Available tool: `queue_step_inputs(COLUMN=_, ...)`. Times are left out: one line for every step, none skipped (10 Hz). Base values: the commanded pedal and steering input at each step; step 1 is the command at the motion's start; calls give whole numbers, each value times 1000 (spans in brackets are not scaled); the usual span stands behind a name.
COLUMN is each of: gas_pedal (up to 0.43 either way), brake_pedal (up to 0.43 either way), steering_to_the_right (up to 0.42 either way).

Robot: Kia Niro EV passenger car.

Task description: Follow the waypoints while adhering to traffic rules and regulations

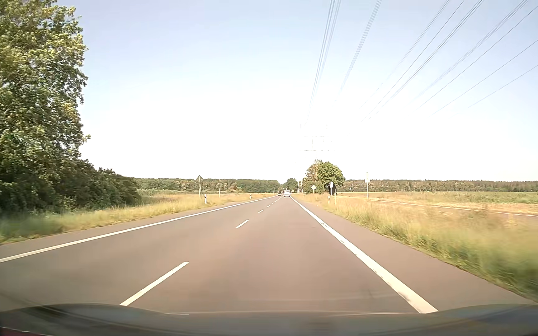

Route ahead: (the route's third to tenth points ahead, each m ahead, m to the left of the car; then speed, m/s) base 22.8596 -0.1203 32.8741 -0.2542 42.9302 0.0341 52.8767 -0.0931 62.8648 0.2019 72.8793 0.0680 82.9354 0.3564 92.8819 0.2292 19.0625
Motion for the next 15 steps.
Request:
queue_step_inputs(gas_pedal=169, brake_pedal=30, steering_to_the_right=0)
queue_step_inputs(gas_pedal=169, brake_pedal=30, steering_to_the_right=-1)
queue_step_inputs(gas_pedal=169, brake_pedal=30, steering_to_the_right=-1)
queue_step_inputs(gas_pedal=169, brake_pedal=30, steering_to_the_right=0)
queue_step_inputs(gas_pedal=169, brake_pedal=30, steering_to_the_right=0)
queue_step_inputs(gas_pedal=169, brake_pedal=30, steering_to_the_right=0)
queue_step_inputs(gas_pedal=169, brake_pedal=30, steering_to_the_right=0)
queue_step_inputs(gas_pedal=169, brake_pedal=30, steering_to_the_right=0)
queue_step_inputs(gas_pedal=169, brake_pedal=30, steering_to_the_right=0)
queue_step_inputs(gas_pedal=169, brake_pedal=24, steering_to_the_right=0)
queue_step_inputs(gas_pedal=169, brake_pedal=30, steering_to_the_right=0)
queue_step_inputs(gas_pedal=169, brake_pedal=30, steering_to_the_right=0)
queue_step_inputs(gas_pedal=169, brake_pedal=30, steering_to_the_right=0)
queue_step_inputs(gas_pedal=169, brake_pedal=30, steering_to_the_right=0)
queue_step_inputs(gas_pedal=169, brake_pedal=30, steering_to_the_right=0)
